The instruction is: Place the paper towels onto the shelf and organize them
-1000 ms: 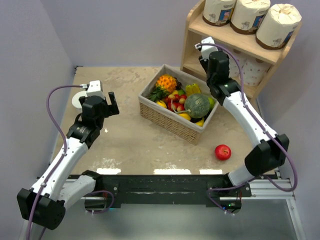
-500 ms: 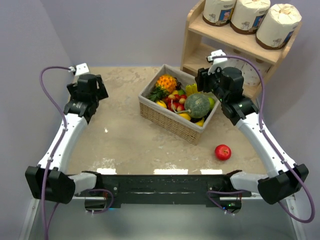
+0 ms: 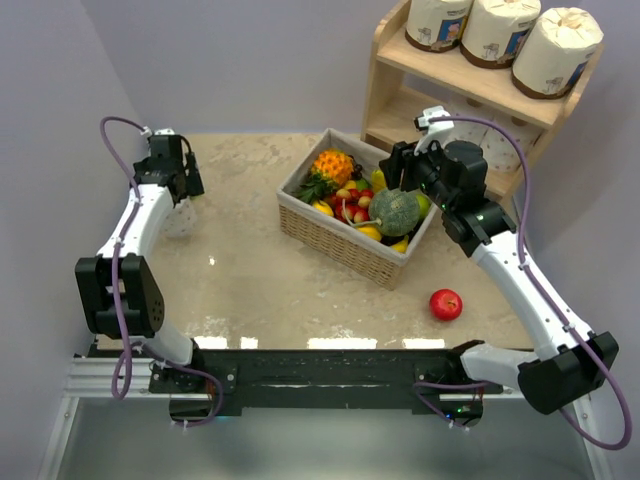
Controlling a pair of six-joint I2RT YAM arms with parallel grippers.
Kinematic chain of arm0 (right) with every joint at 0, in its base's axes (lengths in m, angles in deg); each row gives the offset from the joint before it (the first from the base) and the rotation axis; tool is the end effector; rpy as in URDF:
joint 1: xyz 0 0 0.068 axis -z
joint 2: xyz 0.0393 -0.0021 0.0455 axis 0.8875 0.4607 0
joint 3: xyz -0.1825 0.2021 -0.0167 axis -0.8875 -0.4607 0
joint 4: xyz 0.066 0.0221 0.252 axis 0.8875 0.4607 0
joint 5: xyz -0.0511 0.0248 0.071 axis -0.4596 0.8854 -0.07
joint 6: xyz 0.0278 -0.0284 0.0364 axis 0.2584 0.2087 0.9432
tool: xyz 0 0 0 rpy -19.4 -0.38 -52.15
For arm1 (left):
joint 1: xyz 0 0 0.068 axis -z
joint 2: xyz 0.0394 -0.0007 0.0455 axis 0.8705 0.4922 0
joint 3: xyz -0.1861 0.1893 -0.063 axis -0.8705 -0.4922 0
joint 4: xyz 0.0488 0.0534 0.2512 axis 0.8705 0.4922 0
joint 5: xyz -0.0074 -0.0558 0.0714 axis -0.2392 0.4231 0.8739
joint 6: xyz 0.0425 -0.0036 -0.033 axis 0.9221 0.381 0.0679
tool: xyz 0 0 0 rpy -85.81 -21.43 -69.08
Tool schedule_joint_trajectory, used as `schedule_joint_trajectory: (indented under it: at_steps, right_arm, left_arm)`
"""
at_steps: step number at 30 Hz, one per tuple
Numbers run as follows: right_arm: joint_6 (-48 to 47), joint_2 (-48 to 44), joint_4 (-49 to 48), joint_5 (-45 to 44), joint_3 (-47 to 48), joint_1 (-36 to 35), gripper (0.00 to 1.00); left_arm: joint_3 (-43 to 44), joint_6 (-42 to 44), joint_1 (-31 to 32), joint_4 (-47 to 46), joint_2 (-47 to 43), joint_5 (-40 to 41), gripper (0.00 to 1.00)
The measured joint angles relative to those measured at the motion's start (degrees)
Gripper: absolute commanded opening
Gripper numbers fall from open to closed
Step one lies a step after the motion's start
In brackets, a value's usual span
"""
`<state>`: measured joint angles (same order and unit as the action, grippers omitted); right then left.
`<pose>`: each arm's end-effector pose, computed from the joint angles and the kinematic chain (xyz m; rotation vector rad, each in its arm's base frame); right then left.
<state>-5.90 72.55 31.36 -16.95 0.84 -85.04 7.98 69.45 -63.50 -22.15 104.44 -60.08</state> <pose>0.2545 0.1065 0.4114 -0.2894 1.7200 0.3852 0.3493 0.0315 0.2956 -0.5069 2.2606 0.3600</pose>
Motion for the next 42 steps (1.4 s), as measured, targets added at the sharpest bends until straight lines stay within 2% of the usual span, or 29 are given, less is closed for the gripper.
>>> schedule_joint_trajectory:
  at_steps: [9, 19, 34, 42]
  right_arm:
    - [0.24, -0.76, -0.61, 0.07, -1.51, 0.00, 0.57]
    - [0.17, -0.74, -0.50, -0.94, -1.51, 0.00, 0.57]
    - [-0.20, -0.63, 0.68, -1.01, -1.51, 0.00, 0.58]
    - [-0.20, -0.63, 1.51, -1.01, -1.49, 0.00, 0.59]
  left_arm:
    - [6.29, 3.48, 0.00, -0.66, 6.99, -0.96, 0.87]
    - [7.93, 4.04, 0.00, -0.44, 12.57, -0.68, 0.81]
    - [7.93, 4.04, 0.00, -0.48, 14.73, -0.83, 0.53]
    - [7.23, 3.93, 0.00, 0.26, 13.68, -1.22, 0.47]
